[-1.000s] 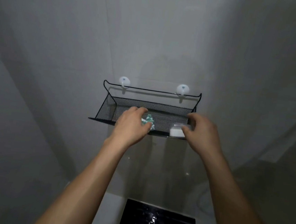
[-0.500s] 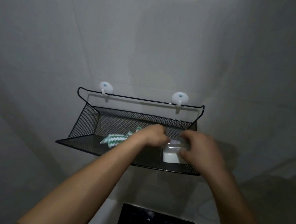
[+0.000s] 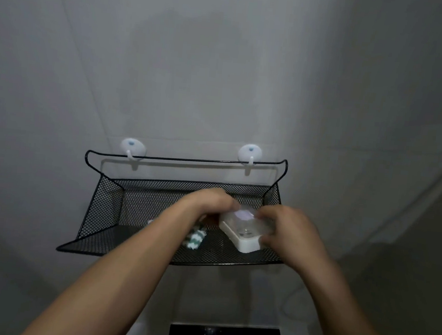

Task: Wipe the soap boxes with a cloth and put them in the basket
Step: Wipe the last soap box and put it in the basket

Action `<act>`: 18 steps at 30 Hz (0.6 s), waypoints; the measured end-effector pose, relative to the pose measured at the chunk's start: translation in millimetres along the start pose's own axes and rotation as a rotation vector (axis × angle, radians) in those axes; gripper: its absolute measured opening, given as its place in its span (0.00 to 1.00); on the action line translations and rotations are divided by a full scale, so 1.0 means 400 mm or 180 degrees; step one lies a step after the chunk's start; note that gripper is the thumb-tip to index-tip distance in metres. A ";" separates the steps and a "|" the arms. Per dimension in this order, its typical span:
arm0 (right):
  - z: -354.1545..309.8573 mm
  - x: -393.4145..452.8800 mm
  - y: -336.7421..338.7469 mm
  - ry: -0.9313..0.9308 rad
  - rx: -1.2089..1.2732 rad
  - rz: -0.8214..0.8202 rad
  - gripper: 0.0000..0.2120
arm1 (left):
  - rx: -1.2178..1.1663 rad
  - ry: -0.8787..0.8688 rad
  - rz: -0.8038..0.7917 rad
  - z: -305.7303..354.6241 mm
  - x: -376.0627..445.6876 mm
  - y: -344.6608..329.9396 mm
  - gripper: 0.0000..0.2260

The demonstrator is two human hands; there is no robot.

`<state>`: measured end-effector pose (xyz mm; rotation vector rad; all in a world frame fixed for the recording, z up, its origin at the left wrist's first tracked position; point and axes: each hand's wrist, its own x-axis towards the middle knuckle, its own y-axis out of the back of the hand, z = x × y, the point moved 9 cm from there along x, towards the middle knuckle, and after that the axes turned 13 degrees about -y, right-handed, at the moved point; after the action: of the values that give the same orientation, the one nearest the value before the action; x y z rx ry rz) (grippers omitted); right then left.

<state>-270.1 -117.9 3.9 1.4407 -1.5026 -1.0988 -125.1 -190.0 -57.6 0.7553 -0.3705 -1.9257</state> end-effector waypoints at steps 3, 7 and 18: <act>0.003 0.000 0.010 -0.0020 0.0226 0.0033 0.24 | -0.0581 0.0092 0.0159 -0.023 -0.023 0.036 0.06; 0.007 0.008 0.021 0.0021 0.0727 0.0086 0.20 | -0.1515 0.0188 0.0178 -0.046 -0.065 0.055 0.05; -0.045 0.035 -0.066 -0.0889 0.3303 -0.1656 0.16 | -0.2132 -0.0702 0.0446 -0.017 -0.127 0.179 0.08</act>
<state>-245.2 -133.0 -15.3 2.5706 -2.1119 -0.8196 -55.3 -177.3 -5.6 0.0758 0.0981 -1.8368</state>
